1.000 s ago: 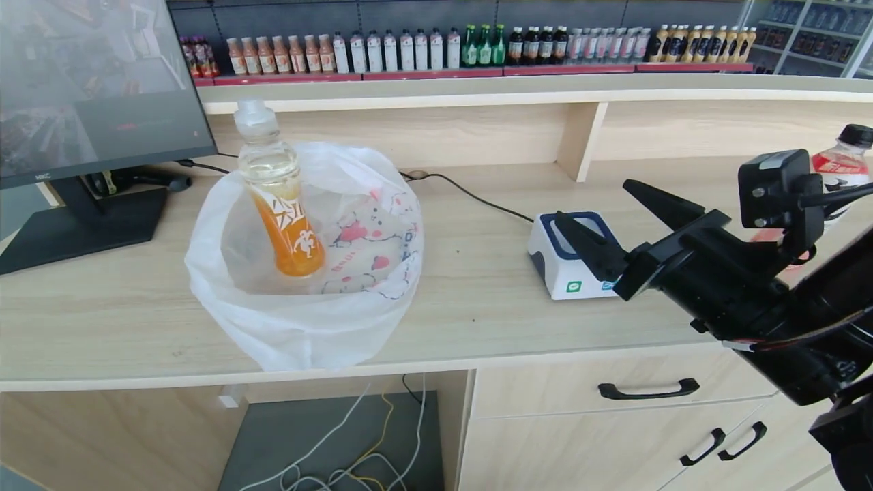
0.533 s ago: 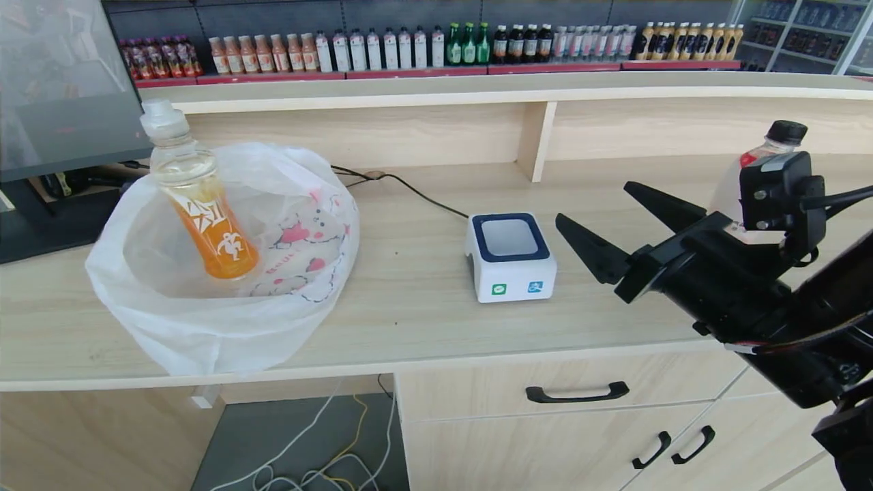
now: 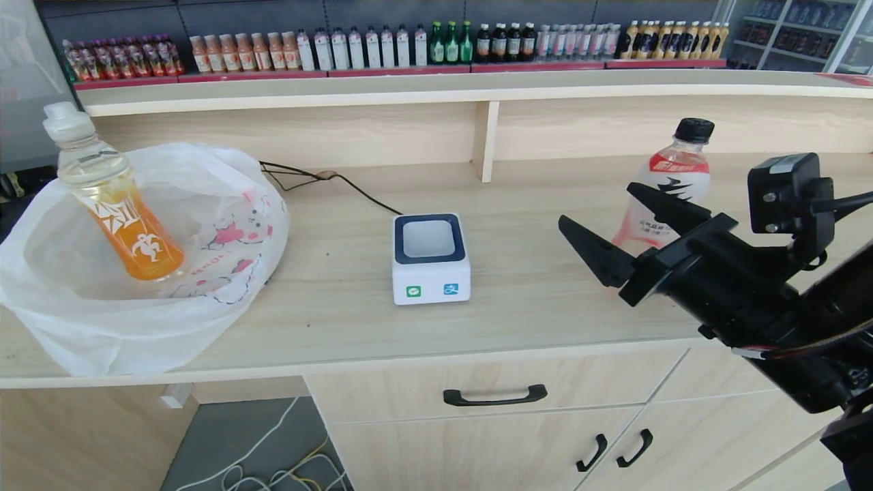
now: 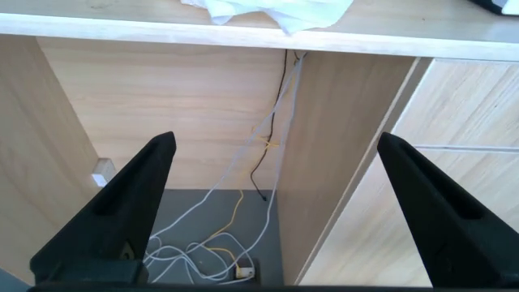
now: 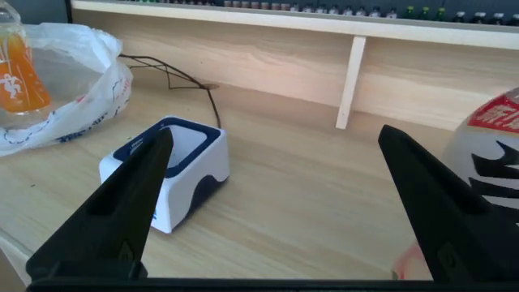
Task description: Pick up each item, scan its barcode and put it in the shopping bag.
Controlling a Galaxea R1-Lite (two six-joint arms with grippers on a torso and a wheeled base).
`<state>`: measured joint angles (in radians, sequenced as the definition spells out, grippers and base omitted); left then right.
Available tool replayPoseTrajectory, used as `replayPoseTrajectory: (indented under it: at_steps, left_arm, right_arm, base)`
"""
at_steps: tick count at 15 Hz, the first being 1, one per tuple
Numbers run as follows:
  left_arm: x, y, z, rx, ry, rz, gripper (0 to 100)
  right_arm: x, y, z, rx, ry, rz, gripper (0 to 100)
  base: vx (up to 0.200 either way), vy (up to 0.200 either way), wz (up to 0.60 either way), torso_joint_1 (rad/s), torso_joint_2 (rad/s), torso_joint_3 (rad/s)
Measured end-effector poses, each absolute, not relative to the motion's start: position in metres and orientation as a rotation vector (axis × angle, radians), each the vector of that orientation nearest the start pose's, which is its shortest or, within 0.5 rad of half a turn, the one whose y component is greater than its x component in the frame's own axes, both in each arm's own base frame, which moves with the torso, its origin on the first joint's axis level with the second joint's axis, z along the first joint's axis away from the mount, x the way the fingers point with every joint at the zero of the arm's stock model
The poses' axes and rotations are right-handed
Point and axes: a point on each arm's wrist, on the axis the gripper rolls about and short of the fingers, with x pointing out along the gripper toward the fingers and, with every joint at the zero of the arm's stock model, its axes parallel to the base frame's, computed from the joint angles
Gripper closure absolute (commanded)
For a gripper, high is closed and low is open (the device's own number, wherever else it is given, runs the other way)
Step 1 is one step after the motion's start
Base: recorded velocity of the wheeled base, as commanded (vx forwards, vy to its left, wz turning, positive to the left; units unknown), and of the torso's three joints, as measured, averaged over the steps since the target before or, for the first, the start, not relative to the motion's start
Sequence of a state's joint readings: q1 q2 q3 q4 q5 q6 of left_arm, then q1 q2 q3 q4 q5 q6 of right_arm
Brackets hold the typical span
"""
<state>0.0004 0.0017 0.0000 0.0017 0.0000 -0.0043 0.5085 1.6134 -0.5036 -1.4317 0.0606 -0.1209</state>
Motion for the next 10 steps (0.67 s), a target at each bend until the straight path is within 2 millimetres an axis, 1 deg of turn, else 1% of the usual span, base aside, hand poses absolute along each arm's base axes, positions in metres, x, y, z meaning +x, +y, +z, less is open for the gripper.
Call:
replayPoseTrajectory:
  at_steps: [8,10]
  left_arm:
    - [-0.0227,0.0,0.0753,-0.005,0.004,0.001,0]
    - [-0.0227,0.0,0.0753,-0.003,0.004,0.0,0]
  right_arm:
    - [0.2187,0.1246,0.2071,-0.047,-0.344,0.552,0]
    - [0.2166,0.125,0.2037,-0.05,-0.331,0.558,0]
  base:
    - [0.0,-0.2,0.0,0.005,0.0,0.003]
    - [0.0,0.0,0.0,0.0,0.0,0.0]
